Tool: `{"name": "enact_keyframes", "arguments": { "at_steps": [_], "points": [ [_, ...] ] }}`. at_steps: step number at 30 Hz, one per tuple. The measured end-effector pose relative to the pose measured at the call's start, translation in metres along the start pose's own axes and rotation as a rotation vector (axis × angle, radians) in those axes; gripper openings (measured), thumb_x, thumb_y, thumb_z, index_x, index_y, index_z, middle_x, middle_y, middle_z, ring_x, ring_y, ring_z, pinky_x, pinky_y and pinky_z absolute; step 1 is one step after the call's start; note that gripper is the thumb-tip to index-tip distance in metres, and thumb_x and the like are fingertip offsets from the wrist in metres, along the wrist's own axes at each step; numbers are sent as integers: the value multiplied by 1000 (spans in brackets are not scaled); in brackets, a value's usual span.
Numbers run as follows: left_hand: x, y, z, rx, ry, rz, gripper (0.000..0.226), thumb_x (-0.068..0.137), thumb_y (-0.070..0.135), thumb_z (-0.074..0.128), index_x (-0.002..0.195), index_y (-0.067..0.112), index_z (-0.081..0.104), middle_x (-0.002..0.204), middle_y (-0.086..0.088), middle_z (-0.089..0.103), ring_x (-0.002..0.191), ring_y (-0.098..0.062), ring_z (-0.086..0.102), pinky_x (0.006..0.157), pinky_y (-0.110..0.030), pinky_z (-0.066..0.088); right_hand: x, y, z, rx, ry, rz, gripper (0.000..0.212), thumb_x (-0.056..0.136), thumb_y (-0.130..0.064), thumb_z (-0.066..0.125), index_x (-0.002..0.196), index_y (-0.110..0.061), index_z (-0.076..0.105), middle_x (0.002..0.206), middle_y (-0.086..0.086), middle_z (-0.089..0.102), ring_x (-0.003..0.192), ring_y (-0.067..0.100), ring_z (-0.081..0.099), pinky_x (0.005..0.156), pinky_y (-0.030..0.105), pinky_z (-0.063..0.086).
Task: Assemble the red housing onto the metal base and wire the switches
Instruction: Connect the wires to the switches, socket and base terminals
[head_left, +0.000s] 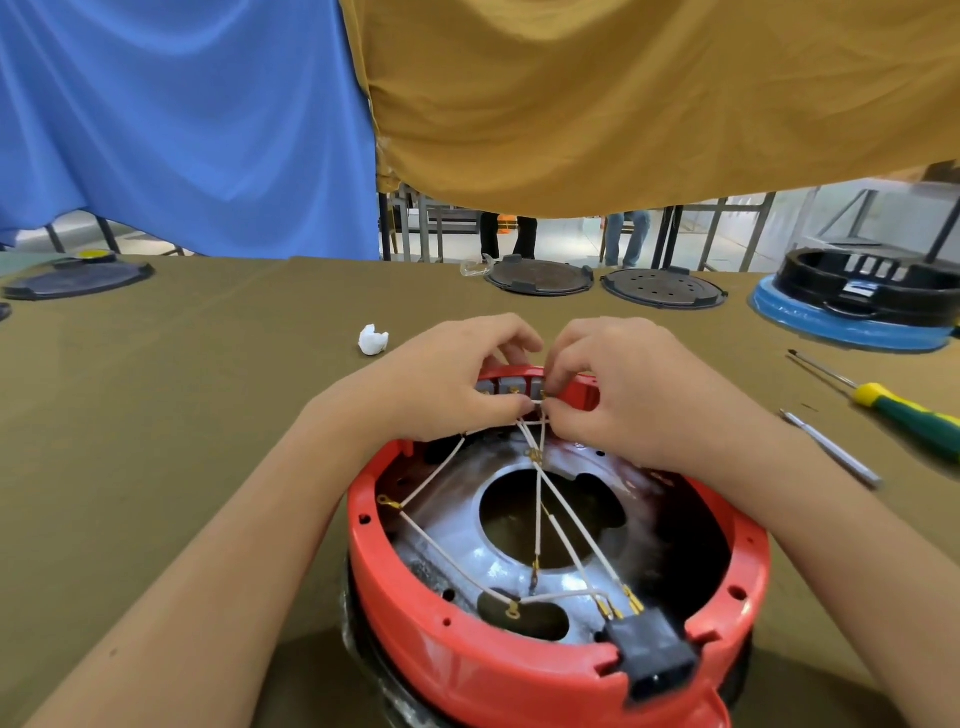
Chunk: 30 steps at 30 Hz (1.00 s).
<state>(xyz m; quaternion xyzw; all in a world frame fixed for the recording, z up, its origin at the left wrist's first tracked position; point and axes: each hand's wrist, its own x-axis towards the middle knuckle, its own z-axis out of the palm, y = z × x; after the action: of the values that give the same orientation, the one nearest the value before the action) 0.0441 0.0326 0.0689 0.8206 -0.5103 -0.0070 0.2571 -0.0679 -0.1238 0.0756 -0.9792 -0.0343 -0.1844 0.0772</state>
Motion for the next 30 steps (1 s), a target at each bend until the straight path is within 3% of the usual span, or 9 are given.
{"name": "enact_keyframes", "arguments": {
  "at_steps": [5,9,16,19,22,26,30],
  "points": [
    [2,-2,0,4,-49,-24,34,90,35,70,123,33,61,124,10,51,112,-5,55,100,-25,43,-2,0,-3,-14,-18,-1,18,83,-42,70,87,-24,73,99,-12,60,90,12,57,82,35,50],
    [3,-1,-1,-1,-45,-3,32,90,32,71,121,26,65,115,13,64,109,-5,59,100,-32,46,-3,-4,-4,-61,-18,12,14,83,-38,67,87,-26,73,99,-12,60,87,13,58,78,35,52],
    [2,-3,0,13,-40,7,27,91,33,69,117,32,62,112,15,62,107,-3,58,96,-25,46,-2,-11,-5,-146,-28,10,17,86,-39,61,85,-26,72,93,-12,60,83,14,59,73,36,53],
    [2,-2,0,20,-33,14,22,90,32,68,111,36,61,110,14,63,104,-5,58,94,-27,46,1,-15,-4,-231,-48,-36,19,90,-36,56,84,-19,62,91,-8,56,84,17,56,68,33,49],
    [2,1,0,20,-28,22,20,90,31,68,106,39,58,108,14,63,103,-5,58,93,-28,46,2,-19,-5,-302,-69,-72,17,92,-32,52,79,-23,45,91,-5,54,87,18,53,62,29,35],
    [1,1,-1,15,-31,21,22,88,34,71,103,43,57,101,22,60,98,1,56,87,-19,43,3,-17,-6,-340,-61,-94,18,92,-33,51,79,-25,41,95,-6,58,88,18,54,62,29,36],
    [3,-1,-1,12,-33,13,26,88,30,72,112,29,65,107,16,64,103,-4,58,93,-26,46,2,-13,-4,-271,-78,-101,17,92,-32,53,77,-24,48,96,-8,58,89,16,54,65,29,40]
  ]
}}
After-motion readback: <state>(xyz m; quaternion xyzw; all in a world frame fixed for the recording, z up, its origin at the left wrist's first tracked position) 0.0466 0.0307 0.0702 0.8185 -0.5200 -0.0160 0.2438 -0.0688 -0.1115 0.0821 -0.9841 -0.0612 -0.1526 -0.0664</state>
